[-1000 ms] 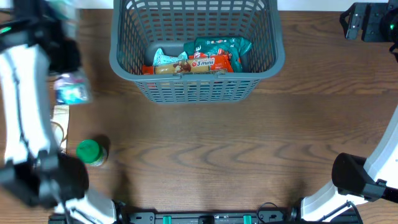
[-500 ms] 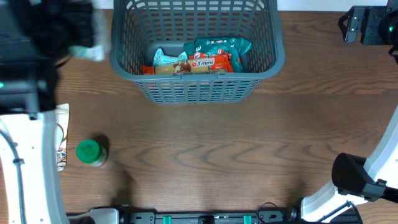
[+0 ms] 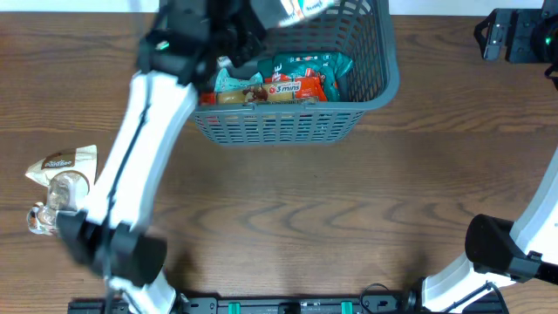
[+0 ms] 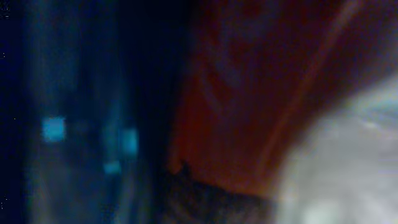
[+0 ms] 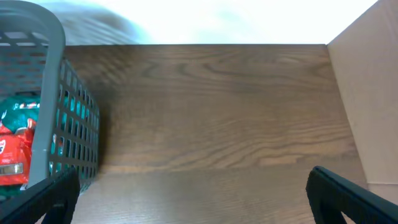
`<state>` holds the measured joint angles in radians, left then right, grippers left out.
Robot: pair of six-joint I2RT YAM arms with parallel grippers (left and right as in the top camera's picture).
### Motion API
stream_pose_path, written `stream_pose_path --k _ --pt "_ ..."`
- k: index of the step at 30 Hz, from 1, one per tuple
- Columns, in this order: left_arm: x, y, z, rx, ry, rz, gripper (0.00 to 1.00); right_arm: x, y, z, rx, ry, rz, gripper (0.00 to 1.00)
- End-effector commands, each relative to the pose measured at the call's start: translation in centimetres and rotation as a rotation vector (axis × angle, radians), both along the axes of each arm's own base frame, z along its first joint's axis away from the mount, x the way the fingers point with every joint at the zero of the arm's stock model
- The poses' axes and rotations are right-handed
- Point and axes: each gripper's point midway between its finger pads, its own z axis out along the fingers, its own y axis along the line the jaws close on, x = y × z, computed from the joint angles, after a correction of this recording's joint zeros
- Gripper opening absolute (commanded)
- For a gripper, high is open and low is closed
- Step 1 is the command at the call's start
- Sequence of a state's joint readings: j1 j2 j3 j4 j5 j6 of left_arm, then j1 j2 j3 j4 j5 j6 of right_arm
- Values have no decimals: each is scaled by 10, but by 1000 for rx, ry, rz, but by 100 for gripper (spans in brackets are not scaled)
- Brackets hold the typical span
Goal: Pack container
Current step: 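Carry the tissue box with the left gripper and lay it in the basket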
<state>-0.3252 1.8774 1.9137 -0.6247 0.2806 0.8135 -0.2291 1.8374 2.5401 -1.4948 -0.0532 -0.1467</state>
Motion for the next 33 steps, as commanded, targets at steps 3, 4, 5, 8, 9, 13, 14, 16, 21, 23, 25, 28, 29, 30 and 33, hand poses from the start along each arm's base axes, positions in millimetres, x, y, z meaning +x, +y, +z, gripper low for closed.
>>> stream_pose_path --k 3,4,5,8,9,13,14,16,21,23,25,28,29,30,33 --pt "19 0 -73 67 127 -2 6 -4 0 -2 -1 15 8 99" --pt "20 -1 -82 64 155 9 8 -4 0 -3 0 17 7 99" --pt "20 -1 -90 57 182 24 24 -4 0 -3 0 19 8 99" --pt "18 0 -105 48 238 50 60 -4 0 -3 -3 21 11 99" --pt "16 1 -106 51 245 50 64 -4 0 -3 -4 21 13 99" --pt "8 3 -90 33 248 68 99 -4 0 -3 -5 20 13 99" --pt "6 4 -77 9 235 84 99 -4 0 -3 -5 20 13 99" --pt "0 6 -45 -23 184 94 98 -4 0 -3 -5 19 13 99" --pt "-25 35 62 -41 -57 180 98 -4 0 -3 -5 17 13 99" --pt "-39 59 103 -30 -159 270 99 -4 0 -3 -5 17 13 99" --pt "-52 93 134 -63 -220 439 98 -4 0 -3 -5 17 13 99" --pt "-80 147 152 -143 -206 689 98 -4 0 -3 -5 16 13 99" --pt "-93 164 148 -173 -161 758 99 -4 0 -3 -5 16 13 99" --pt "-109 182 139 -226 -91 856 99 -4 0 -3 -5 16 13 99" --pt "-154 222 107 -389 116 1164 99 -4 0 -3 -5 16 13 99"
